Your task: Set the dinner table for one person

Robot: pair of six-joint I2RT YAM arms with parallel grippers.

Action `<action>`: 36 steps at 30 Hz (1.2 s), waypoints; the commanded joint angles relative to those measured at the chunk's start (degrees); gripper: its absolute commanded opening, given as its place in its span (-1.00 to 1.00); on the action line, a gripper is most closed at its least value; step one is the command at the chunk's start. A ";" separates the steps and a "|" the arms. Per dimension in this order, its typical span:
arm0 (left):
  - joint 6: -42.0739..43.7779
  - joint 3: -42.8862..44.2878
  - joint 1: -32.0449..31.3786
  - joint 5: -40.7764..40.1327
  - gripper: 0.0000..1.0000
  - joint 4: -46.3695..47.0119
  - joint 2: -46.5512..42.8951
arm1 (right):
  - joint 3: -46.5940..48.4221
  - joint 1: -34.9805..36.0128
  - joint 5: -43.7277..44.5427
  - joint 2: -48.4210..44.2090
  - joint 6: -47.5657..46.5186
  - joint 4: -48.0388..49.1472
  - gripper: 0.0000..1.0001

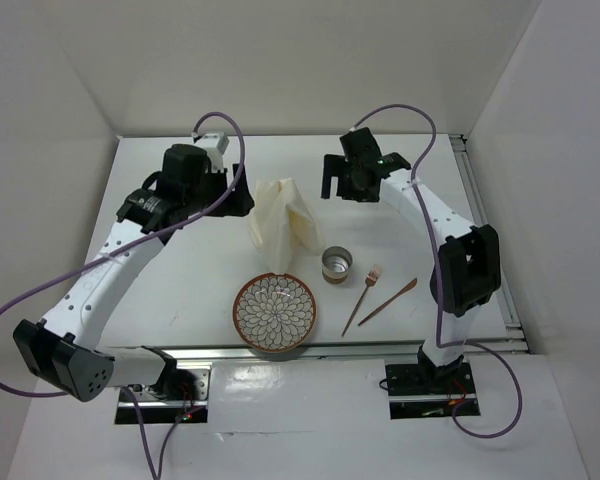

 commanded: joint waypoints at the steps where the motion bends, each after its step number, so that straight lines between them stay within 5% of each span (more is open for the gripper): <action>1: -0.07 1.03 -0.66 -0.32 0.84 1.60 -1.49 | -1.30 -0.21 0.77 -5.00 -0.84 2.59 1.00; 5: -2.26 -0.89 -3.37 -3.83 0.77 3.53 -2.63 | -5.16 0.31 0.16 -7.81 -2.76 4.78 1.00; 11: -3.05 0.32 -10.31 -5.94 0.71 1.87 -1.22 | -20.26 1.63 -16.53 -22.21 -12.25 19.88 1.00; 13: -3.84 -0.99 -12.86 -7.35 0.71 1.33 -1.22 | -25.19 1.63 -18.12 -26.86 -12.79 23.66 0.91; 14: -4.72 -1.86 -13.66 -7.87 0.71 2.03 -1.22 | -25.99 1.63 -18.13 -27.58 -12.79 23.68 0.70; 18: -6.65 -8.80 -14.81 -4.46 0.73 7.98 -4.91 | -28.19 2.94 -20.66 -28.12 -14.27 23.68 0.61; 22: -7.36 -16.53 -15.33 0.46 0.71 12.66 -5.53 | -29.42 6.46 -19.90 -26.02 -16.74 24.30 0.89; 36: -8.85 -31.57 -15.33 -3.91 1.00 32.51 -2.72 | -31.89 7.17 -17.96 -15.47 -18.68 33.60 0.85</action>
